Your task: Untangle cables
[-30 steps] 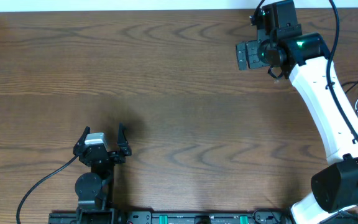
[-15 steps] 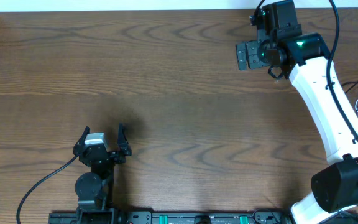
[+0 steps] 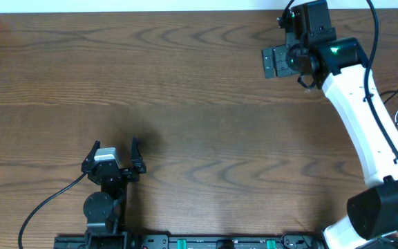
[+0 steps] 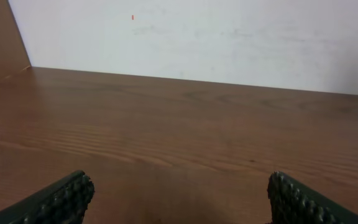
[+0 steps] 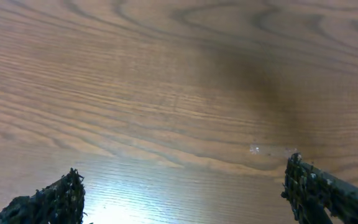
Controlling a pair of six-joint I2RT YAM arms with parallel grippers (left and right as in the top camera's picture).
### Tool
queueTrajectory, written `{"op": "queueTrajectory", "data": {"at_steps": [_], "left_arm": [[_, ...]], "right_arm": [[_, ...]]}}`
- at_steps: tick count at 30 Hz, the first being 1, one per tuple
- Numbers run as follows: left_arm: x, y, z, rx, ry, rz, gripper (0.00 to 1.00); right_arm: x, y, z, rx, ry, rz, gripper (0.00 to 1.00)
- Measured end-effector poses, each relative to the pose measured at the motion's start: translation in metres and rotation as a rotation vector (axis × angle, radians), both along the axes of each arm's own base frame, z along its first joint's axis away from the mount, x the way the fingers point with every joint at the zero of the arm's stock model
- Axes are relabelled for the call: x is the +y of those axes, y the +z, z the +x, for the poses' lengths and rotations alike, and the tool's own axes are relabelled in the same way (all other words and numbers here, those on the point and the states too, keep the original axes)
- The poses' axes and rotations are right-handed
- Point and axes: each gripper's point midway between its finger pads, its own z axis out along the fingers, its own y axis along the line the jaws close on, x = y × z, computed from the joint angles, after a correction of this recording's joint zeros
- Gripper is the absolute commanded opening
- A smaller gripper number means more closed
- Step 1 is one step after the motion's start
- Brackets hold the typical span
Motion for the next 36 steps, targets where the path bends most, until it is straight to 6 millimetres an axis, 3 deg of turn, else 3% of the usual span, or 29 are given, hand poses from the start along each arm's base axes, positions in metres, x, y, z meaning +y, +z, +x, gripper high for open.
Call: {"op": "queueTrajectory", "data": {"at_steps": [8, 14, 24, 36], "left_arm": [[0.000, 0.000, 0.000, 0.000, 0.000, 0.000, 0.91], [0.000, 0.000, 0.000, 0.000, 0.000, 0.000, 0.90], [-0.001, 0.000, 0.000, 0.000, -0.004, 0.000, 0.90], [-0.001, 0.000, 0.000, 0.002, -0.004, 0.000, 0.90]], "right_arm": [[0.015, 0.025, -0.009, -0.062, 0.031, 0.021, 0.99], [0.019, 0.038, -0.005, -0.155, 0.011, 0.069, 0.99], [0.011, 0.022, -0.026, -0.428, -0.018, 0.181, 0.99], [-0.017, -0.014, -0.077, -0.628, -0.065, 0.229, 0.99]]}}
